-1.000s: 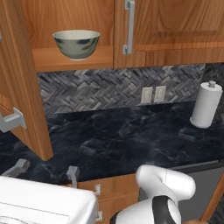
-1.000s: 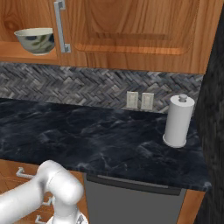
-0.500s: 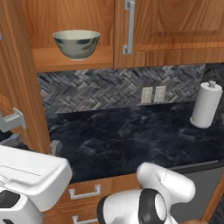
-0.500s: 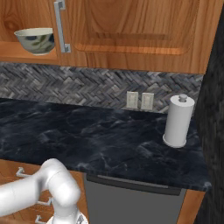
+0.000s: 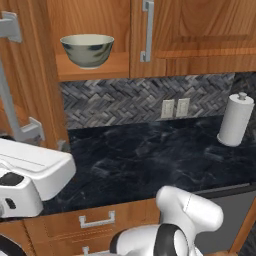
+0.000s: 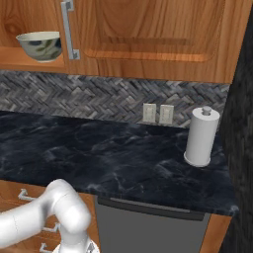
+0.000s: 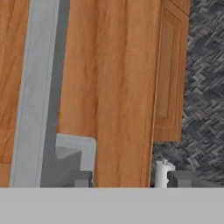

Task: Open the cabinet. Pick the bowls from the counter and place them in the cabinet. Then close the cabinet.

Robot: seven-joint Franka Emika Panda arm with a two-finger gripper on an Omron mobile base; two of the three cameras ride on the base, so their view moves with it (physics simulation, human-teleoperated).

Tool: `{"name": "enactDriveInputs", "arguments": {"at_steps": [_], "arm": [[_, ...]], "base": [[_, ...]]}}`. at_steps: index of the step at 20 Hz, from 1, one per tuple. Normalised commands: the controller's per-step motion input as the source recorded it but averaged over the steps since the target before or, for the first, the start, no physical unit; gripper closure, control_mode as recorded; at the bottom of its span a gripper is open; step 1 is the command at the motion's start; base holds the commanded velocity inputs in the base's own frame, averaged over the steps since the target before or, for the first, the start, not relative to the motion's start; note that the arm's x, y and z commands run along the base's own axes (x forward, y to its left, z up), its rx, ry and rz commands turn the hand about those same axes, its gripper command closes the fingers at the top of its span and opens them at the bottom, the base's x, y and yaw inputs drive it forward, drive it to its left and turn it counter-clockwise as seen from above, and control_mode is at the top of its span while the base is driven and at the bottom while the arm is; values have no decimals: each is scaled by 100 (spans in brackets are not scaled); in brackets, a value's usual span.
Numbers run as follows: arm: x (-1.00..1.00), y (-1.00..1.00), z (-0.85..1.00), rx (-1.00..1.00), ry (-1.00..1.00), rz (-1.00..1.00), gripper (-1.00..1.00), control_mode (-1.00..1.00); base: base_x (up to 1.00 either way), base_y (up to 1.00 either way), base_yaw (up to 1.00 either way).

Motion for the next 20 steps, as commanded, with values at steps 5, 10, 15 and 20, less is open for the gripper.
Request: {"name": "enactDriveInputs", "arguments": {"at_steps": [5,10,15,20], "arm": [[88,-24,-56,0,-7,0,-100,-100],[99,-44,-18,0,-18,1,-100,-100],[100,-30,-28,-1,-26,5,-100,-100],[100,-22,-1,-4,-6,-1,-100,-100]], "base": [[0,0,0],[0,0,0],[0,0,0],[0,0,0]]}}
